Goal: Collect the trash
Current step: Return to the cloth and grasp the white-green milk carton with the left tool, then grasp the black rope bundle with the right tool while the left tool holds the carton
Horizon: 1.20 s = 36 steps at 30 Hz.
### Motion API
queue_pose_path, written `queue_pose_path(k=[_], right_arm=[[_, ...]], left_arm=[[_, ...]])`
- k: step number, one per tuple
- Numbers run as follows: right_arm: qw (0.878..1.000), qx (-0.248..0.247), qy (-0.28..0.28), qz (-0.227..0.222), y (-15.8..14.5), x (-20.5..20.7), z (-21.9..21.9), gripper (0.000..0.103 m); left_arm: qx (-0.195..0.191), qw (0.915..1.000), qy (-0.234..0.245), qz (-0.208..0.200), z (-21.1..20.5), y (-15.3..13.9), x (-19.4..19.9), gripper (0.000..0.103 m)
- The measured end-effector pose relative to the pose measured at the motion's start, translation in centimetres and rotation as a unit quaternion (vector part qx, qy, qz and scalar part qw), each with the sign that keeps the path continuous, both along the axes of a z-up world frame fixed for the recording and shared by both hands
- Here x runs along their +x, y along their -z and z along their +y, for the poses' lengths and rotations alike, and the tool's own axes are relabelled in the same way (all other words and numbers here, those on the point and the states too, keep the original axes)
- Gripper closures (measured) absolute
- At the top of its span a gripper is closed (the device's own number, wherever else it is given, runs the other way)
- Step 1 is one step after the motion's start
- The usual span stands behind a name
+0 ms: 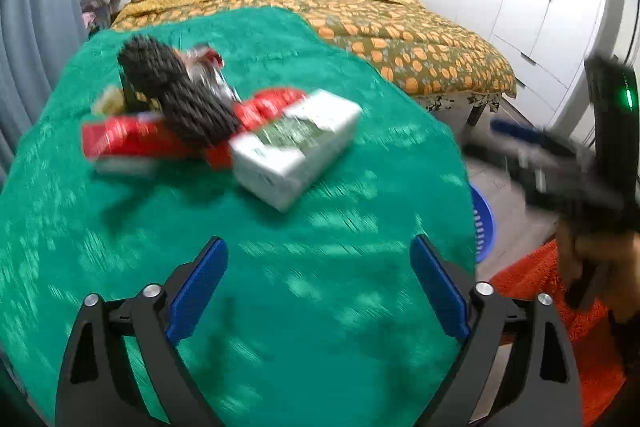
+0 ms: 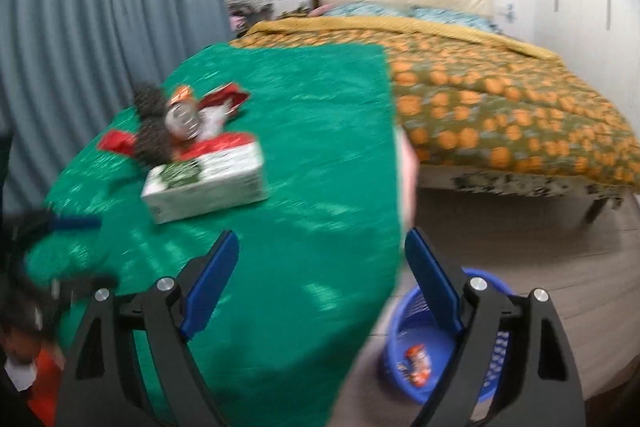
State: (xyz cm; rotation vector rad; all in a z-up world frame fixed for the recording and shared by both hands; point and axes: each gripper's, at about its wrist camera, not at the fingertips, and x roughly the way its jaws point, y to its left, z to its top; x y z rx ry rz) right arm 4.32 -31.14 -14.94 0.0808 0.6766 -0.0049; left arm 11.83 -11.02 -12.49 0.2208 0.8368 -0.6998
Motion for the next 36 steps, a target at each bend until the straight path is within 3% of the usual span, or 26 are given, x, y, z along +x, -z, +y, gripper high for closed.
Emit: queue_pose_path(k=[4,9,13,15,17,19,25,27,30,31,36], right_arm=[[1.0,-0.003,-0.008,0.009,0.8,0.4,0.6,0.02],[1.0,-0.005,0.002,0.006,1.2,-0.5,-0.1,0.02],[1.0,-0.006,0.009,0.004,1.2,-1.3,-1.1,0.02],[1.0,-0.002,0.014,0.001,1.1,-1.7,-1.8,0.02],[1.0,0.005,0.016,-0.002,0.9,-2.1,-2.4,0.02],[1.0,0.007,0.017,-0.002,0.9,-2.1,-2.7,0.02],[1.0,0.005,0.016,0.001,0.9,-1.9,-2.7,0.02],[1.0,0.003,0.015,0.0,0.9,-2.0,-2.6,0.02],[1.0,0.003,0.016,0.002,0.9,-2.0,-2.5,0.02],[1.0,0.002,0.017,0.002,0.9,-2.0,-2.5,0.02],[1.0,0.001,0.02,0.002,0.8,-2.3,-2.6,0.02]], left_arm=[[0.02,0.9987,0.039,-0.026,-1.9,-0.6,2.7,0.009],[0.061,0.9964,0.051,-0.03,-4.4,1.0,5.3,0.009],[0.056,0.996,0.068,0.013,-5.1,2.1,6.1,0.014],[0.032,0.9917,0.112,0.054,-5.0,1.9,5.3,0.017],[0.025,0.9887,0.137,0.056,-5.1,1.4,4.4,0.016],[0.033,0.9914,0.122,0.036,-5.4,1.0,4.1,0.015],[0.054,0.9959,0.059,0.042,-8.9,1.2,7.3,0.014],[0.078,0.9941,0.058,0.048,-10.7,1.7,8.0,0.021],[0.118,0.9902,0.055,0.049,-12.3,2.5,8.6,0.043],[0.129,0.9893,0.05,0.046,-12.4,2.7,8.7,0.055],[0.074,0.9961,0.012,0.046,-9.4,1.1,6.6,0.056]])
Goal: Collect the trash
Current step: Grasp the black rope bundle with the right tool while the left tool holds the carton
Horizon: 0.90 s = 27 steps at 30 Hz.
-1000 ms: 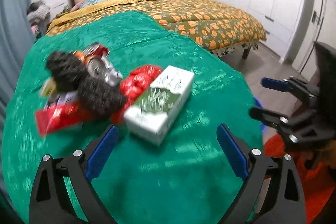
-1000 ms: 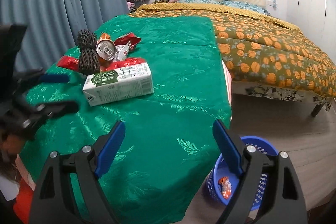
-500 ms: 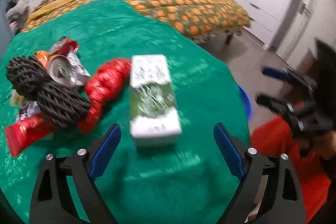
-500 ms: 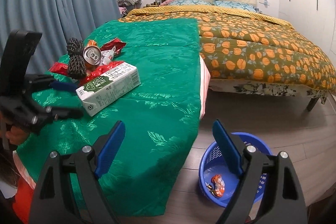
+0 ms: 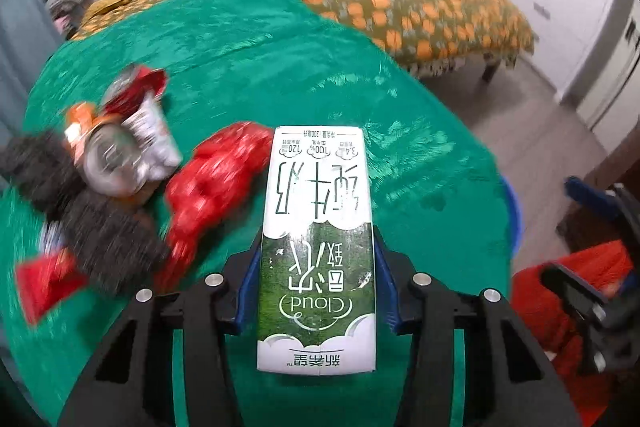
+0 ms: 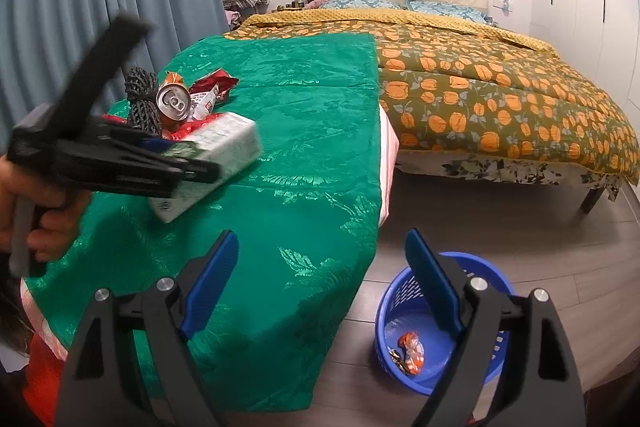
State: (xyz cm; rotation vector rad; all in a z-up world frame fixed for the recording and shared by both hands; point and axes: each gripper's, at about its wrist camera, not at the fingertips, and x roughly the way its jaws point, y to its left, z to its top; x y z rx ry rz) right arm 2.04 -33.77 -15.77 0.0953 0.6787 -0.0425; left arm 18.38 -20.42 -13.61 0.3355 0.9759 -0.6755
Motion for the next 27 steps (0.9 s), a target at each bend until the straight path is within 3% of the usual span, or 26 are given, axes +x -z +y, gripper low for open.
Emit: queue_pose_path(k=[3,7,13,18,27], right_arm=[[1.0,0.002,0.0,-0.002,-0.1,-0.1,-0.1,0.02],[1.0,0.001,-0.006,-0.001,0.1,0.1,0.4,0.02],[1.0,-0.007,-0.021,0.009,1.0,1.2,2.1,0.02],[0.999,-0.022,-0.044,0.008,1.1,1.8,4.4,0.02],[0.991,-0.017,-0.133,0.017,-0.4,6.5,8.8,0.02]], left_arm=[[-0.042,0.999,-0.017,0.001,4.5,-1.0,-3.3,0.056],[-0.064,0.9952,-0.074,-0.001,11.2,-1.1,-6.3,0.056],[-0.074,0.9743,-0.212,-0.021,18.8,0.0,-3.4,0.055],[-0.05,0.9692,-0.237,-0.043,19.4,1.5,-0.9,0.054],[-0.039,0.9728,-0.224,-0.042,19.0,3.3,0.4,0.032]])
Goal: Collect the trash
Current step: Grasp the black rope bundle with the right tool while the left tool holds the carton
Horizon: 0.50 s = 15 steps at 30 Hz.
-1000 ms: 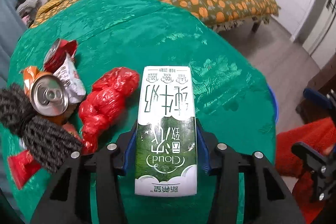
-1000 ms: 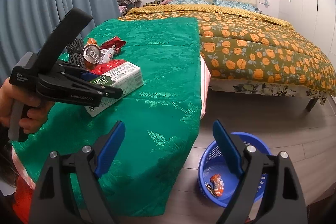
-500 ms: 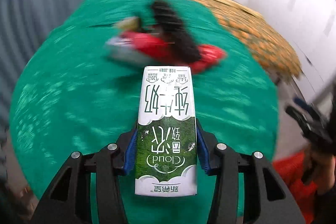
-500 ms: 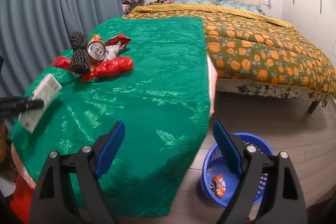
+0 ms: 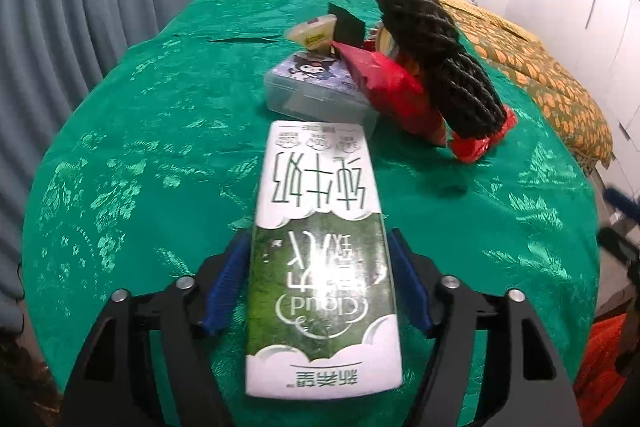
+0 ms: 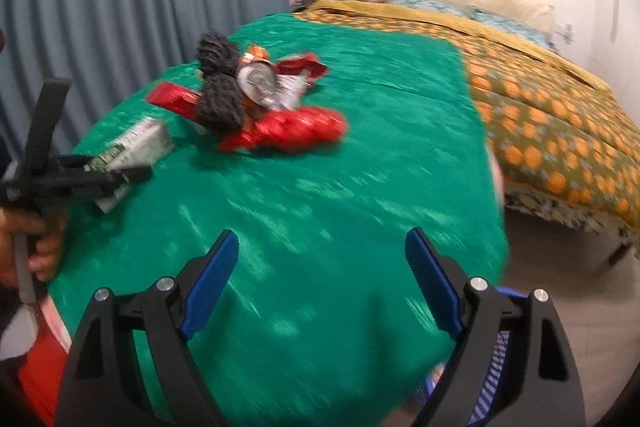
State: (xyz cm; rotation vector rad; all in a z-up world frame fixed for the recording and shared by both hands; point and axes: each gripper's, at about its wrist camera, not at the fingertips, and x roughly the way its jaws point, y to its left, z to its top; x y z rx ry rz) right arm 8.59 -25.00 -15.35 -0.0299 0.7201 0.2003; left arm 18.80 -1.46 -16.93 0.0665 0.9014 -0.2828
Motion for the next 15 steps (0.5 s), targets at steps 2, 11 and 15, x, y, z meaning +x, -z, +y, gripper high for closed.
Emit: queue_pose_path(k=[2,11,15], right_arm=[[1.0,0.01,-0.027,0.001,-0.7,2.3,1.4,0.02],[0.993,0.034,-0.103,0.05,-1.1,12.4,6.5,0.029],[0.99,0.054,-0.114,0.069,-0.7,13.9,7.4,0.053]], left_arm=[[0.01,0.9999,0.001,-0.003,-0.1,0.1,-0.4,0.031],[0.013,0.9999,0.002,-0.004,-0.2,0.1,-0.4,0.03],[0.013,0.9999,0.002,-0.003,-0.2,0.1,-0.4,0.03]])
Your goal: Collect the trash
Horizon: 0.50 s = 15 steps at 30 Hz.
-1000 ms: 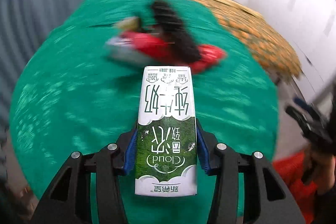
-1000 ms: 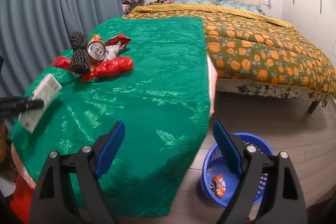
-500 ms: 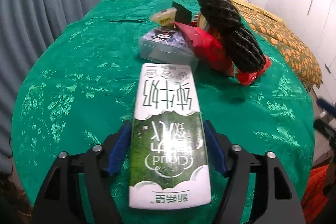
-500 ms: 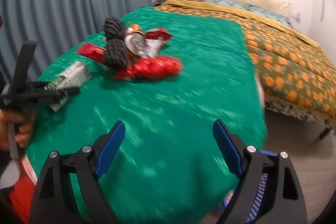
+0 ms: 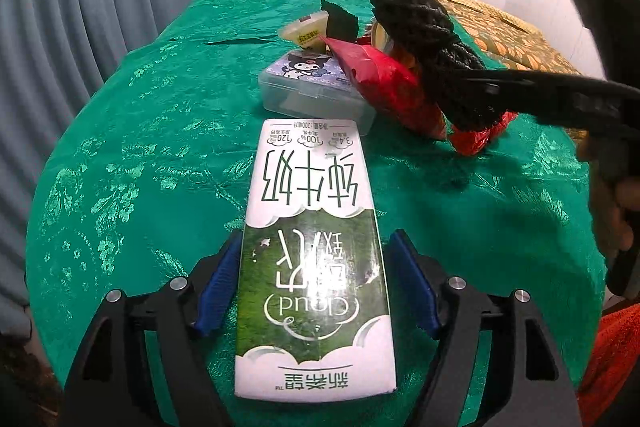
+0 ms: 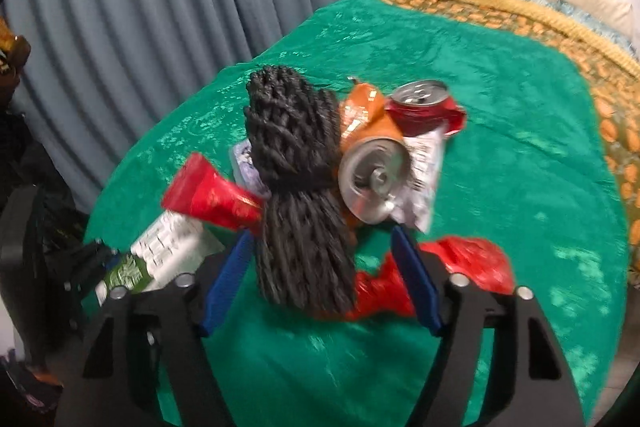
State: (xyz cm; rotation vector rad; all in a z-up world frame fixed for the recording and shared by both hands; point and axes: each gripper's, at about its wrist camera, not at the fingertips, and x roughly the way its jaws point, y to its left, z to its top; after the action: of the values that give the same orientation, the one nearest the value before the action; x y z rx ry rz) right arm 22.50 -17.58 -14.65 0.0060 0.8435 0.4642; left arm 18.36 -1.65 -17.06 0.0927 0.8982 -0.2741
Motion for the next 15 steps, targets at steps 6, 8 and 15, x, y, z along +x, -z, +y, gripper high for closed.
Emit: queue_pose_path(k=[6,8,15], right_arm=[[1.0,0.01,-0.007,-0.011,-1.4,-3.9,-0.6,0.064],[1.0,0.014,-0.005,-0.007,-2.0,-6.3,-1.7,0.064],[0.992,-0.093,0.08,0.025,-0.5,-12.4,-5.9,0.064]], left_arm=[[-0.001,1.0,0.0,0.0,0.1,0.0,0.0,0.029],[0.0,1.0,0.0,0.0,0.1,0.0,0.0,0.029],[0.009,1.0,0.001,-0.001,-0.2,0.1,-0.2,0.028]])
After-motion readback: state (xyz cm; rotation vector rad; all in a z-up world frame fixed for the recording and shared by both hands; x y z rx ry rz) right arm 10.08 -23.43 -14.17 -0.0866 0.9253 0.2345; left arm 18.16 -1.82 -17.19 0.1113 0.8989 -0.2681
